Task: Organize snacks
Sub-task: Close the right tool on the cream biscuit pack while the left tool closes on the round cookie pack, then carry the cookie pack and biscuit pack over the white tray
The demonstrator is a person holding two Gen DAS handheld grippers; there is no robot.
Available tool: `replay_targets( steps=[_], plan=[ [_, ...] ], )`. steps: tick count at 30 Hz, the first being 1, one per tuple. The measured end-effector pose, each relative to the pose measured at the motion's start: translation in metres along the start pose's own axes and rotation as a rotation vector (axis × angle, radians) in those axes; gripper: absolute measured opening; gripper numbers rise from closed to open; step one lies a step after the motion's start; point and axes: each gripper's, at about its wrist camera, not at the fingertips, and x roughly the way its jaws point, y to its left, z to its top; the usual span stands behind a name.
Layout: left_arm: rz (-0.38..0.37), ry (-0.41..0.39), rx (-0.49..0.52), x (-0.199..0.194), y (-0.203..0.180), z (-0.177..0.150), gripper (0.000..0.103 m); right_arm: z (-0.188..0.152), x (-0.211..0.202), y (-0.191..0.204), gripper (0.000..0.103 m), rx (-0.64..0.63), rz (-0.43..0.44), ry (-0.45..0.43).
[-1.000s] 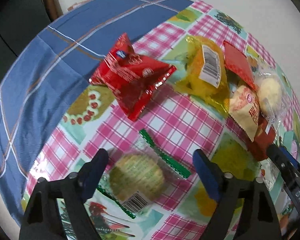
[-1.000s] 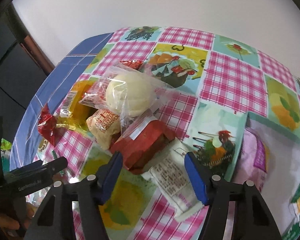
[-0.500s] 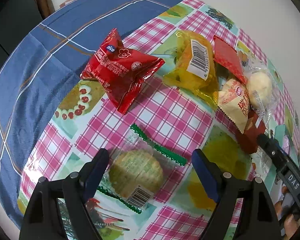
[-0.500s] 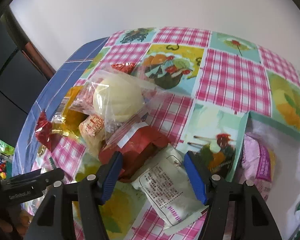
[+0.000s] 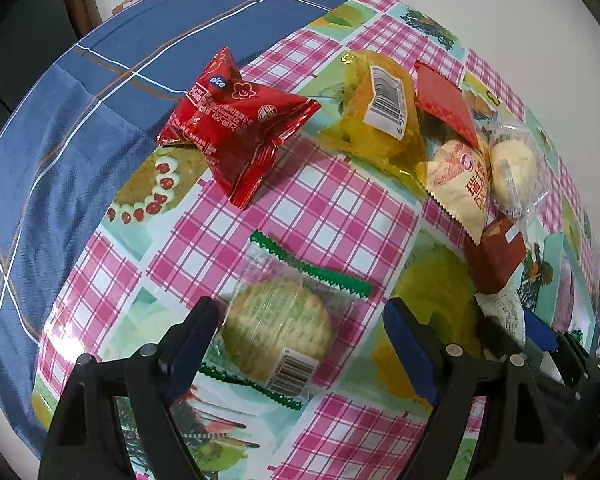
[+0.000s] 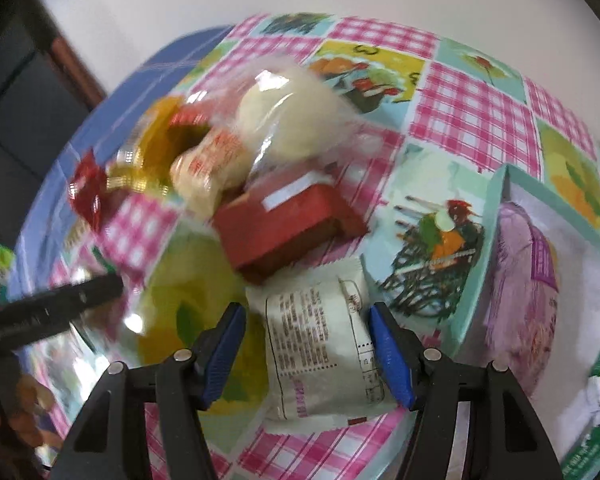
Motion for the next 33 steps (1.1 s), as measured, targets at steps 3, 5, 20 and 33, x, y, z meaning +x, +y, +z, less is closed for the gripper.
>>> replay_targets(
  steps=[3,5,20,33],
  plan=[
    [0.036,-0.012,0.016,-0.005,0.000,-0.004,0.069,-0.004,0.004,0.022,0.064,-0.074,-0.059,0.018],
    [0.057,-0.021,0.023,-0.007,0.000,-0.008,0.063,-0.008,0.003,0.030,0.057,-0.084,-0.052,0.019],
    [0.072,-0.059,0.048,-0.024,-0.023,-0.032,0.051,-0.043,-0.022,0.020,0.054,0.100,-0.026,0.032],
    [0.052,-0.148,0.105,-0.067,-0.088,-0.023,0.051,-0.047,-0.086,-0.025,0.054,0.277,0.053,-0.092]
  ],
)
